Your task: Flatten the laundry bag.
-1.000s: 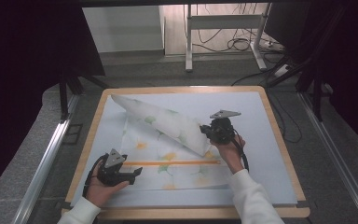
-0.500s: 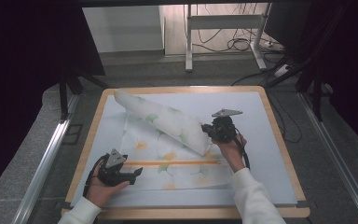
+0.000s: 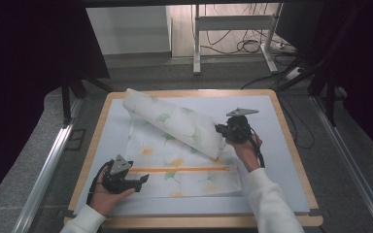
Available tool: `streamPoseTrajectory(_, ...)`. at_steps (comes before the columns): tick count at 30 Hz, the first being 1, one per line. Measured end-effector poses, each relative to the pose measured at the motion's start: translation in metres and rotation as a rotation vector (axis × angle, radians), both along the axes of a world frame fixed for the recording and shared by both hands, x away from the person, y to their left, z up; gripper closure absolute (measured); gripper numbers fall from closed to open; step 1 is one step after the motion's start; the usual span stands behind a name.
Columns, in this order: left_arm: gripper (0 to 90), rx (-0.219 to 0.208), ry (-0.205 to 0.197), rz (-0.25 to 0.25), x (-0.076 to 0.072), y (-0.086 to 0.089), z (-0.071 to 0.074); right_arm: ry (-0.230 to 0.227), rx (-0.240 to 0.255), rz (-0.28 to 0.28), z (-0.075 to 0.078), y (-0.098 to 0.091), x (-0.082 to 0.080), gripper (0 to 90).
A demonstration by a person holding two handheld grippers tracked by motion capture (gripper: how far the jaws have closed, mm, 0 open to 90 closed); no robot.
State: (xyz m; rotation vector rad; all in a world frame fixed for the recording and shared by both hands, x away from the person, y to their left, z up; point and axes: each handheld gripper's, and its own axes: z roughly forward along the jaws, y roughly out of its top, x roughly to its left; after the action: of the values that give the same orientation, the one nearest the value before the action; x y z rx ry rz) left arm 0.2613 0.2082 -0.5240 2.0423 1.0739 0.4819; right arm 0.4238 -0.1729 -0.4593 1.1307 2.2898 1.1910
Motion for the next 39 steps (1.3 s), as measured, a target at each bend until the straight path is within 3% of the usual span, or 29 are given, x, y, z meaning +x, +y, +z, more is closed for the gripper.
streamPoseTrajectory(3, 21.1, 0.0, -0.002, -0.001, 0.0, 0.0, 0.0, -0.007, 0.006, -0.013, 0.004, -0.002, 0.006, 86.2)
streamPoseTrajectory(11, 21.1, -0.002, -0.001, -0.001, 0.0, 0.0, 0.0, -0.016, -0.04, -0.025, 0.006, 0.002, 0.022, 86.2)
streamPoseTrajectory(17, 21.1, -0.005, -0.001, 0.001, 0.0, 0.0, 0.0, 0.007, -0.072, -0.079, 0.008, -0.005, 0.046, 86.1)
streamPoseTrajectory(29, 21.0, -0.007, -0.002, 0.006, -0.001, -0.001, 0.001, 0.024, -0.063, -0.182, 0.005, -0.021, 0.084, 84.6)
streamPoseTrajectory(30, 21.0, -0.005, -0.002, 0.004, -0.001, -0.001, 0.001, 0.001, -0.072, -0.216, 0.003, -0.023, 0.09, 68.2)
streamPoseTrajectory(33, 21.0, -0.004, -0.004, 0.002, -0.001, -0.001, 0.001, -0.036, -0.073, -0.281, 0.004, -0.027, 0.094, 52.3)
streamPoseTrajectory(36, 21.0, -0.004, -0.004, 0.0, -0.001, 0.0, 0.001, -0.071, -0.055, -0.302, 0.011, -0.03, 0.087, 46.1)
streamPoseTrajectory(39, 20.9, -0.002, -0.005, -0.002, -0.002, -0.001, 0.001, -0.077, -0.031, -0.271, 0.018, -0.031, 0.078, 45.7)
